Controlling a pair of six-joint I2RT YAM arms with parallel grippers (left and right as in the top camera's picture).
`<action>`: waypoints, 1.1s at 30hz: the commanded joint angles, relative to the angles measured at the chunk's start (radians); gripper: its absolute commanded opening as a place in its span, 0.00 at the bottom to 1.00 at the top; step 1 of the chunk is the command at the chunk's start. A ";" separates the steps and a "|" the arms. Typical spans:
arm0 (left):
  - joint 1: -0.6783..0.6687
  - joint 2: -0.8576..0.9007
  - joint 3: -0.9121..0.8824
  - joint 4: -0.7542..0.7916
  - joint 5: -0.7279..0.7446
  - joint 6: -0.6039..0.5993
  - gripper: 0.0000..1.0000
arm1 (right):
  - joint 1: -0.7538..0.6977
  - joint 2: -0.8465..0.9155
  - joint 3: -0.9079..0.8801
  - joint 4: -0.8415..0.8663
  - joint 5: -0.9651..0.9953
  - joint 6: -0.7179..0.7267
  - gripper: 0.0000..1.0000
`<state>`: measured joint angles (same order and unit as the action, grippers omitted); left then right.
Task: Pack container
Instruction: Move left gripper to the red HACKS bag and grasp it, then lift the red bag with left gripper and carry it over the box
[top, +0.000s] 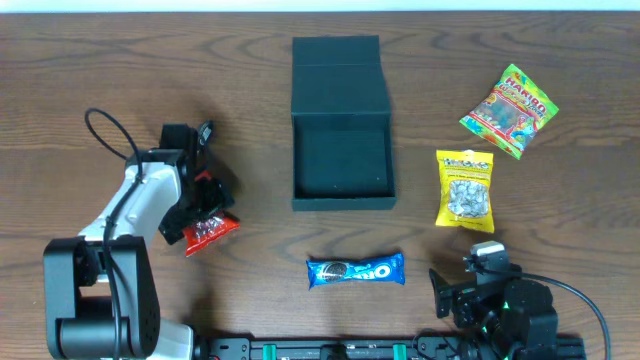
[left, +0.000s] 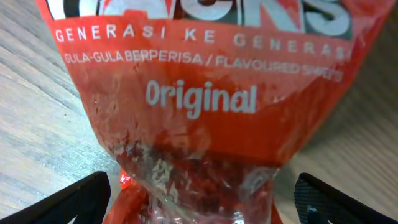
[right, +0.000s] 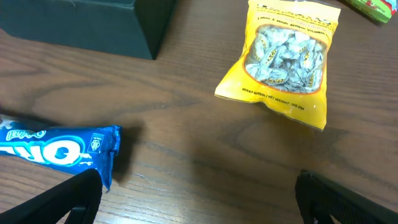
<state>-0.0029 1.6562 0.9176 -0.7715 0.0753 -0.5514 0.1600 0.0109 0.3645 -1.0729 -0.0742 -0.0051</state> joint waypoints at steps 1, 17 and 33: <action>0.002 0.009 0.000 0.010 -0.004 -0.014 0.95 | -0.018 -0.005 -0.006 -0.004 -0.001 -0.008 0.99; 0.002 0.008 0.002 0.013 0.003 -0.014 0.88 | -0.018 -0.005 -0.006 -0.004 -0.001 -0.008 0.99; 0.002 -0.025 0.009 0.013 0.003 -0.011 0.30 | -0.018 -0.005 -0.006 -0.004 -0.001 -0.008 0.99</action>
<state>-0.0029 1.6432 0.9192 -0.7578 0.0788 -0.5663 0.1600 0.0109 0.3645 -1.0729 -0.0746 -0.0051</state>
